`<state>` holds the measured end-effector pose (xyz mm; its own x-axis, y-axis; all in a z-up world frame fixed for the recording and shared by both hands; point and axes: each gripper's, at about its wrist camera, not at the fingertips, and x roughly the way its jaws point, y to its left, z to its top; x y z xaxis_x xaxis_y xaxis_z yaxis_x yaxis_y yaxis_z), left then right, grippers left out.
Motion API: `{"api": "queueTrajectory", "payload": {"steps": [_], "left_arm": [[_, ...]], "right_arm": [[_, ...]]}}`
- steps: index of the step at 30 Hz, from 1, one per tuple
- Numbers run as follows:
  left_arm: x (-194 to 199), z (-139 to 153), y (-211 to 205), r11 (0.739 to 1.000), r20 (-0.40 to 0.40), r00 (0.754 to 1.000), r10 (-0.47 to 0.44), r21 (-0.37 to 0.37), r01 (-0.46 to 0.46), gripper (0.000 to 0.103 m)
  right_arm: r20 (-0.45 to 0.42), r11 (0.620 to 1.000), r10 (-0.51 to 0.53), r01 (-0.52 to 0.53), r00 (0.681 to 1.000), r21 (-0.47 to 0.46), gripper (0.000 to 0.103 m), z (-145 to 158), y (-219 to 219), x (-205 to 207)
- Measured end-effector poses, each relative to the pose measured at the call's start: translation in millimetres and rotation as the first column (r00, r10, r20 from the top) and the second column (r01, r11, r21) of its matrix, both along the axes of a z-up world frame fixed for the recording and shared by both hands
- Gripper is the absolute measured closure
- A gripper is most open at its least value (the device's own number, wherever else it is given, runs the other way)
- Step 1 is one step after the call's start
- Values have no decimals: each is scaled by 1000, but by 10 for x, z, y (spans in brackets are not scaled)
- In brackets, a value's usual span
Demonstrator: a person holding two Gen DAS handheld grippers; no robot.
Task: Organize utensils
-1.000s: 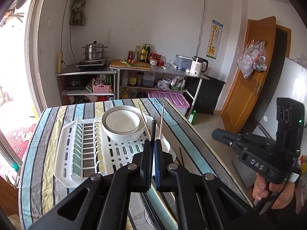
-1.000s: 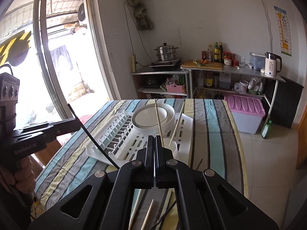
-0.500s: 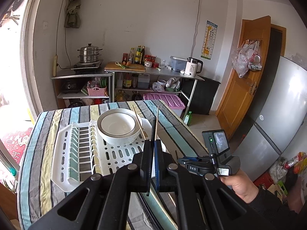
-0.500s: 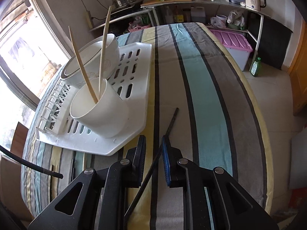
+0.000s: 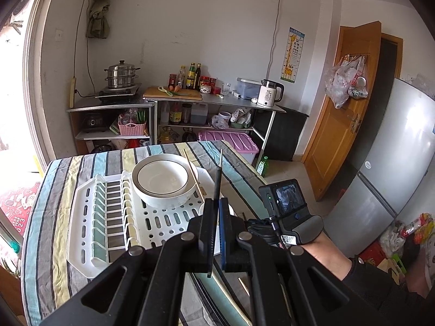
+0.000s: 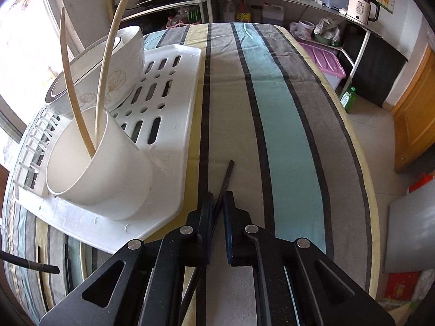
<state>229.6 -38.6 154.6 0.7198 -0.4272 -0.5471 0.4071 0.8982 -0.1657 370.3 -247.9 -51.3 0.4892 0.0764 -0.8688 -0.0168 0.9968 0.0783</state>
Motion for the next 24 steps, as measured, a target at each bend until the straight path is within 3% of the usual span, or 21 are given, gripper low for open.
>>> {"api": "queueTrajectory", "payload": {"steps": [5,11,19,24], "left_arm": [[-11,22,6,1000,1,1000,-6,-2,6,99],[-40,106,-19,1000,15,1000,-11,-3,11,99],[-71,200,-96,1000,31,999,-12,5,12,99],[-93,246,-132,1000,40,999,-14,7,14,99]], "right_arm": [[36,998,-8,6,999,57,98,114,-92,-87],[145,996,8,-21,989,87,98,519,-133,-327],[310,990,31,-71,950,119,99,1128,-141,-653],[377,987,44,-99,925,128,99,1338,-142,-789]]}}
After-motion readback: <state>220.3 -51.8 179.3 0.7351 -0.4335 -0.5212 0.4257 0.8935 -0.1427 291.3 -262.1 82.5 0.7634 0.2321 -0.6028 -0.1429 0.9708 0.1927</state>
